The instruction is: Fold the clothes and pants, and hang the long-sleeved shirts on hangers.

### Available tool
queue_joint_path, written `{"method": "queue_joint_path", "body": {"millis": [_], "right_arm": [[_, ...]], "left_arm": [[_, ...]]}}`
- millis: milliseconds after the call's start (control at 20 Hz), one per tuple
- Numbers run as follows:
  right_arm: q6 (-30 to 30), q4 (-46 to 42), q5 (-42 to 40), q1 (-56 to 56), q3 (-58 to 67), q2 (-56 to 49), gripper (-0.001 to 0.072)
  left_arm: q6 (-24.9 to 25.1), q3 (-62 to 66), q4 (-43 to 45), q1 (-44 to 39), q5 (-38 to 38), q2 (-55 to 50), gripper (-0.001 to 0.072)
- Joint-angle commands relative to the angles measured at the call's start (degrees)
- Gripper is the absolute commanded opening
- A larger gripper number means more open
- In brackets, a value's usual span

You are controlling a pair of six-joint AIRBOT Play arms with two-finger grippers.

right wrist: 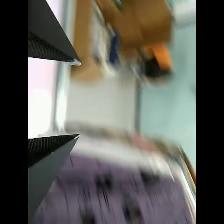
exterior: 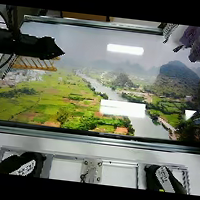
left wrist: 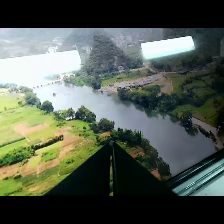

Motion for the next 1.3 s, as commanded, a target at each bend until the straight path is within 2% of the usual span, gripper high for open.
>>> {"method": "queue_joint_path", "body": {"millis": [0,200,350,500,650,700,750,800,1250], "right_arm": [[4.7,-6.2,15.3,15.2,-3.9,-1.6,0.0488],[12.0,-20.5,14.4,38.6,-14.0,-2.1,0.0488],[12.9,-23.5,9.3,52.3,-21.6,-2.5,0.0488],[13.0,-23.4,6.6,59.2,-23.7,-3.4,0.0488],[13.0,-23.0,6.7,60.9,-23.7,-3.6,0.0488],[13.0,-22.9,6.7,60.9,-23.7,-3.6,0.0463],[13.0,-22.9,6.7,60.9,-23.7,-3.6,0.0282],[12.9,-22.9,6.8,60.9,-23.7,-3.6,0.0040],[12.9,-22.9,6.7,60.9,-23.7,-3.7,0.0025]], "left_arm": [[0.4,-7.4,0.5,-1.3,4.8,3.0,0.0015],[0.4,-19.5,0.4,-5.7,11.3,7.5,0.0015],[0.4,-22.9,0.3,-9.8,13.9,8.0,0.0015],[0.4,-24.2,0.4,-12.8,14.5,8.0,0.0015],[0.4,-24.2,0.4,-14.1,14.4,8.0,0.0015],[0.3,-24.2,0.4,-14.1,14.4,8.0,0.0015],[0.3,-24.2,0.4,-14.1,14.4,8.0,0.0015],[0.3,-24.2,0.4,-14.1,14.4,8.0,0.0015],[0.3,-24.2,0.3,-14.1,14.4,8.0,0.0015]]}}
